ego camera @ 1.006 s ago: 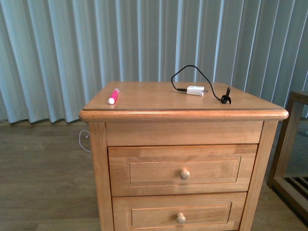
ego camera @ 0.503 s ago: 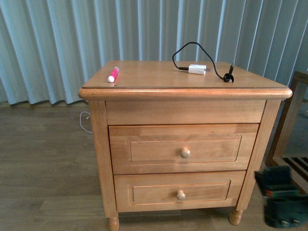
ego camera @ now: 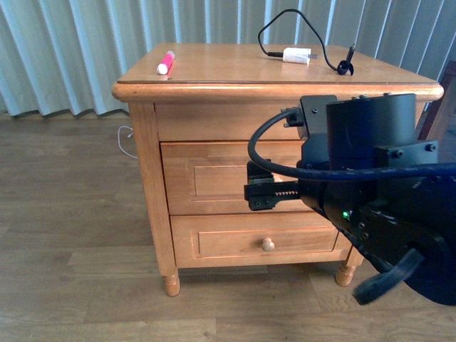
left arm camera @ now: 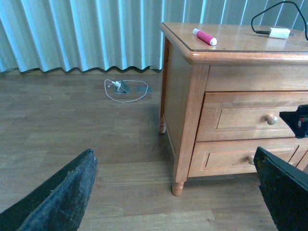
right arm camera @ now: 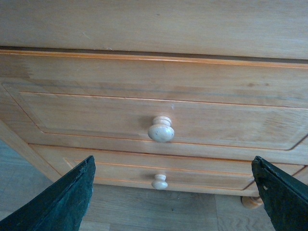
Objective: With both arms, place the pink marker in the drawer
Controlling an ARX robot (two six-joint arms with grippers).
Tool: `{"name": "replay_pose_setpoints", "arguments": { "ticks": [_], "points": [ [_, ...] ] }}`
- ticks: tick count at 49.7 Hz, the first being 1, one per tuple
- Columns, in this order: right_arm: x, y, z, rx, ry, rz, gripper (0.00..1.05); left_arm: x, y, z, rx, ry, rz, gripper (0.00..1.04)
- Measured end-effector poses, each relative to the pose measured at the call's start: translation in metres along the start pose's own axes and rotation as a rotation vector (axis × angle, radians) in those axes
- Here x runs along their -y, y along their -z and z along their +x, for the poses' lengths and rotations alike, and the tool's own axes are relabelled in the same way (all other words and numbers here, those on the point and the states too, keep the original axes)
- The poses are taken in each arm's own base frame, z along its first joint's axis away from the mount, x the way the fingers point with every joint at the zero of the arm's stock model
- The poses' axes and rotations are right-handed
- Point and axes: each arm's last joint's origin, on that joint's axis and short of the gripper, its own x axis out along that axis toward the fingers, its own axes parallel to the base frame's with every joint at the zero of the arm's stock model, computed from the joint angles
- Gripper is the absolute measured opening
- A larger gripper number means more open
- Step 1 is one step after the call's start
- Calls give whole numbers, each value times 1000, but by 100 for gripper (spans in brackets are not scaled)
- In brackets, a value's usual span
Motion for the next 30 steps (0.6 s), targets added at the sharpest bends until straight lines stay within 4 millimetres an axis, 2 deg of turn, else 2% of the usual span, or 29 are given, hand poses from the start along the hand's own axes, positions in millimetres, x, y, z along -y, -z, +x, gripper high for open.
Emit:
{"name": "replay_pose_setpoints", "arguments": {
  "ticks": [8, 30],
  "points": [
    [-8, 9, 27, -20, -3, -11, 96, 0, 0, 0, 0, 0, 0, 99],
    [2, 20, 66, -33, 59, -13, 96, 0, 0, 0, 0, 0, 0, 99]
  ]
}}
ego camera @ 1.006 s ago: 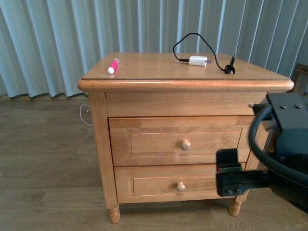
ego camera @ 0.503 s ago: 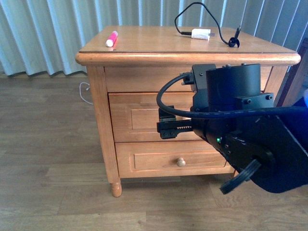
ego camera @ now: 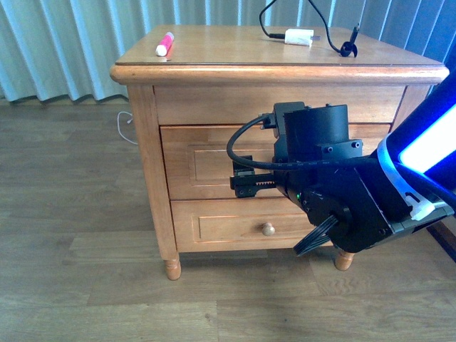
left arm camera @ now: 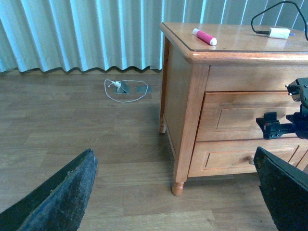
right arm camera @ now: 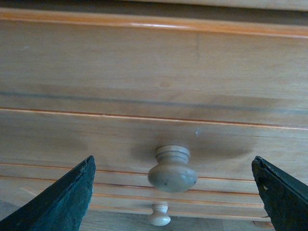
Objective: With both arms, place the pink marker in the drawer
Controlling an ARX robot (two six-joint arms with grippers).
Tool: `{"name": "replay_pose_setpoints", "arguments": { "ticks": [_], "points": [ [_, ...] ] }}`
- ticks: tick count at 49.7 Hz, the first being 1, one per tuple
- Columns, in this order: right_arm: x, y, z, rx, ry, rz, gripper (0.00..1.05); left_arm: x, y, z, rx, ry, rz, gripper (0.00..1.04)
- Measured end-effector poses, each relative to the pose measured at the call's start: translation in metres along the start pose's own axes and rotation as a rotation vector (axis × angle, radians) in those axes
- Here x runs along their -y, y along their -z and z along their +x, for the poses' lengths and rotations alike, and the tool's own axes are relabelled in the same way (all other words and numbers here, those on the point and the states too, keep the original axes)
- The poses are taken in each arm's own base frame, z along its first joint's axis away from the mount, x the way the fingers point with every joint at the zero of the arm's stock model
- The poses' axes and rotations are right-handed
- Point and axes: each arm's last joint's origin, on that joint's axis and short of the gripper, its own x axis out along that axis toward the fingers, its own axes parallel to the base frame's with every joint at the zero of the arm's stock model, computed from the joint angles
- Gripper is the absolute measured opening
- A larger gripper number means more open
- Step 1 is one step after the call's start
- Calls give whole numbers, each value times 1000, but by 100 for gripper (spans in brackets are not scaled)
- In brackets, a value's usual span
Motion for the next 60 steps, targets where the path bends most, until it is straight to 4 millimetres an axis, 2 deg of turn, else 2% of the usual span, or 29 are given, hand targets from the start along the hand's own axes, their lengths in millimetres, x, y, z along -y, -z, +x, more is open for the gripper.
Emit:
{"name": "replay_pose_setpoints", "arguments": {
  "ticks": [24, 48, 51, 60],
  "points": [
    [3, 1, 5, 0, 21, 3, 96, 0, 0, 0, 0, 0, 0, 99],
    [-2, 1, 5, -3, 11, -7, 28, 0, 0, 0, 0, 0, 0, 99],
    [-3, 2, 5, -9, 11, -9, 23, 0, 0, 0, 0, 0, 0, 99],
    [-2, 3, 4, -33, 12, 13, 23, 0, 0, 0, 0, 0, 0, 99]
  ]
}}
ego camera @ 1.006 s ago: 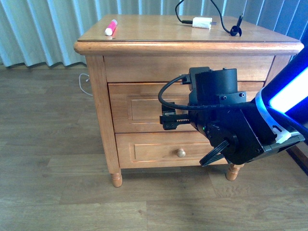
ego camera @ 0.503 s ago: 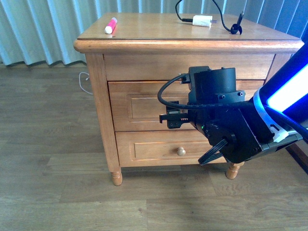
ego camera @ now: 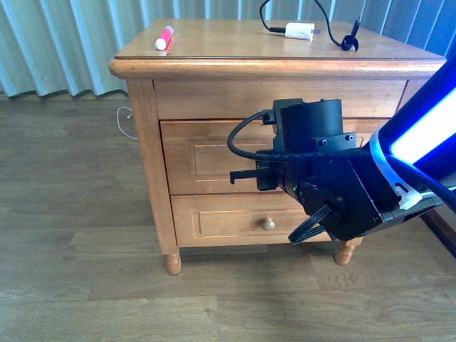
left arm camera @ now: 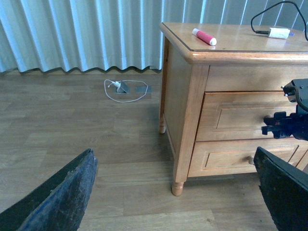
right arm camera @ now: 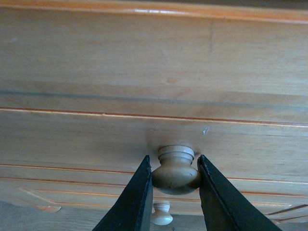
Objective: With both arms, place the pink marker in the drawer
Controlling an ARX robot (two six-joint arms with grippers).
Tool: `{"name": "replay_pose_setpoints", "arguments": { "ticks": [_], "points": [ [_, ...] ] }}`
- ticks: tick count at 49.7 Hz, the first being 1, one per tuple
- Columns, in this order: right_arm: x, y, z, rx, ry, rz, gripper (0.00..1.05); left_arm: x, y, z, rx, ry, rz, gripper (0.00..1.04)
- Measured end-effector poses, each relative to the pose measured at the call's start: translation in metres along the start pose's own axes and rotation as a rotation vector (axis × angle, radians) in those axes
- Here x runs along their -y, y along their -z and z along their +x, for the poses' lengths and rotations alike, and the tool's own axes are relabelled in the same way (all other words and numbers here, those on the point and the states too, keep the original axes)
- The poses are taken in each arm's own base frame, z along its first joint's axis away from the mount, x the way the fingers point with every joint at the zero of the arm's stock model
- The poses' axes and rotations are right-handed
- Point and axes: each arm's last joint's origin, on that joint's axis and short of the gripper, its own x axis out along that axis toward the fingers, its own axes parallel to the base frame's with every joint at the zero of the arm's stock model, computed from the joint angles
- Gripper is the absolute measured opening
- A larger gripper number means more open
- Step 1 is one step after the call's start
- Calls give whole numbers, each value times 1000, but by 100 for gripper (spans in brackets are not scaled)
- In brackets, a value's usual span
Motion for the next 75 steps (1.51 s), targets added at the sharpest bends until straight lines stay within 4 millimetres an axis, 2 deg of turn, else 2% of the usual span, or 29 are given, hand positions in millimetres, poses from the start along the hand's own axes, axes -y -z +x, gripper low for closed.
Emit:
{"name": "replay_pose_setpoints", "arguments": {
  "ticks": [9, 30, 36, 41, 48, 55, 61, 66, 75],
  "points": [
    [3, 1, -13, -33, -22, 56, 22, 0, 0, 0, 0, 0, 0, 99],
    [18, 29, -116, -200, -47, 100, 22, 0, 0, 0, 0, 0, 0, 99],
    [22, 38, -142, -234, -55, 91, 22, 0, 0, 0, 0, 0, 0, 99],
    [23, 43, -152, -241, -66, 96, 23, 0, 0, 0, 0, 0, 0, 99],
    [25, 44, -159, -242, -57, 110, 42, 0, 0, 0, 0, 0, 0, 99],
    [29, 38, -176, -244, -45, 123, 62, 0, 0, 0, 0, 0, 0, 99],
    [35, 21, -197, -228, -58, 144, 80, 0, 0, 0, 0, 0, 0, 99],
    [43, -1, -222, -190, -86, 167, 97, 0, 0, 0, 0, 0, 0, 99],
    [58, -33, -265, -113, -122, 197, 96, 0, 0, 0, 0, 0, 0, 99]
  ]
}}
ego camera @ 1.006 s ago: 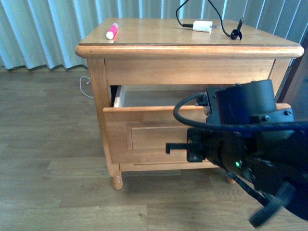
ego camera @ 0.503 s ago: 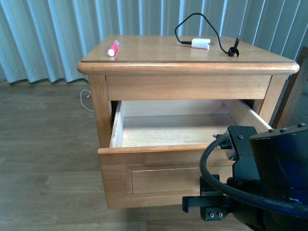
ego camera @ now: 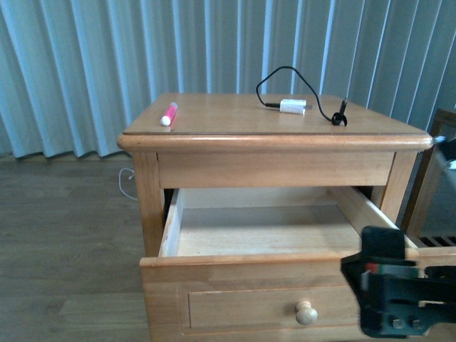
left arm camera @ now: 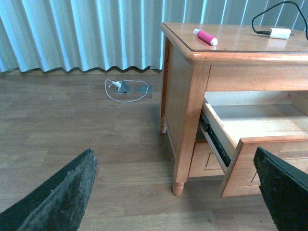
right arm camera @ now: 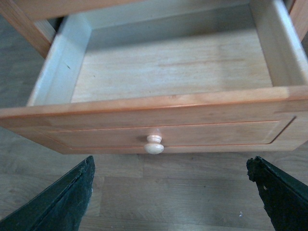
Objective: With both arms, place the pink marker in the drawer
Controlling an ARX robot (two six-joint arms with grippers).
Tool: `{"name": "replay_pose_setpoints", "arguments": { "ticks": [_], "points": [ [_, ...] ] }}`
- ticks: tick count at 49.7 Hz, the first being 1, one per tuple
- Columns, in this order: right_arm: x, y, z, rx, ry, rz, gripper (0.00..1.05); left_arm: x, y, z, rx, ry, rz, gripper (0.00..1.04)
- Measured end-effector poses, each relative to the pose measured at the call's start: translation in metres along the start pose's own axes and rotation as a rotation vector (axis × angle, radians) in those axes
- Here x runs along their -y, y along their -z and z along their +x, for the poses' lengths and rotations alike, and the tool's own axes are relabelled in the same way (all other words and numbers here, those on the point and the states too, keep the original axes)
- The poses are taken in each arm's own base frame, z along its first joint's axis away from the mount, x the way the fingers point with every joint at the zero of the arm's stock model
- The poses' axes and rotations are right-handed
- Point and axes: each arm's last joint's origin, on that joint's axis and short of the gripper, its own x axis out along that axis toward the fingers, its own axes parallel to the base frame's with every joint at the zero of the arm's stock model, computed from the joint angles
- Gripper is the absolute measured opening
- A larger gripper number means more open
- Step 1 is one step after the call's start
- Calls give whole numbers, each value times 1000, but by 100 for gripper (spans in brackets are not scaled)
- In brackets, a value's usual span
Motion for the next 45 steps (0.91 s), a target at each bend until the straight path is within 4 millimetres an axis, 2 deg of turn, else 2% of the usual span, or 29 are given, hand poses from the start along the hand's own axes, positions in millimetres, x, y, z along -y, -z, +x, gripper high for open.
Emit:
{"name": "replay_pose_setpoints", "arguments": {
  "ticks": [6, 13, 16, 23, 45],
  "points": [
    [5, -9, -36, 67, -46, -18, 96, 0, 0, 0, 0, 0, 0, 99],
    [10, 2, -69, 104, -83, -45, 96, 0, 0, 0, 0, 0, 0, 99],
    [11, 4, -76, 118, -94, -48, 96, 0, 0, 0, 0, 0, 0, 99],
    [11, 4, -83, 159, -94, -56, 96, 0, 0, 0, 0, 0, 0, 99],
    [11, 5, -83, 159, -93, -56, 96, 0, 0, 0, 0, 0, 0, 99]
  ]
}}
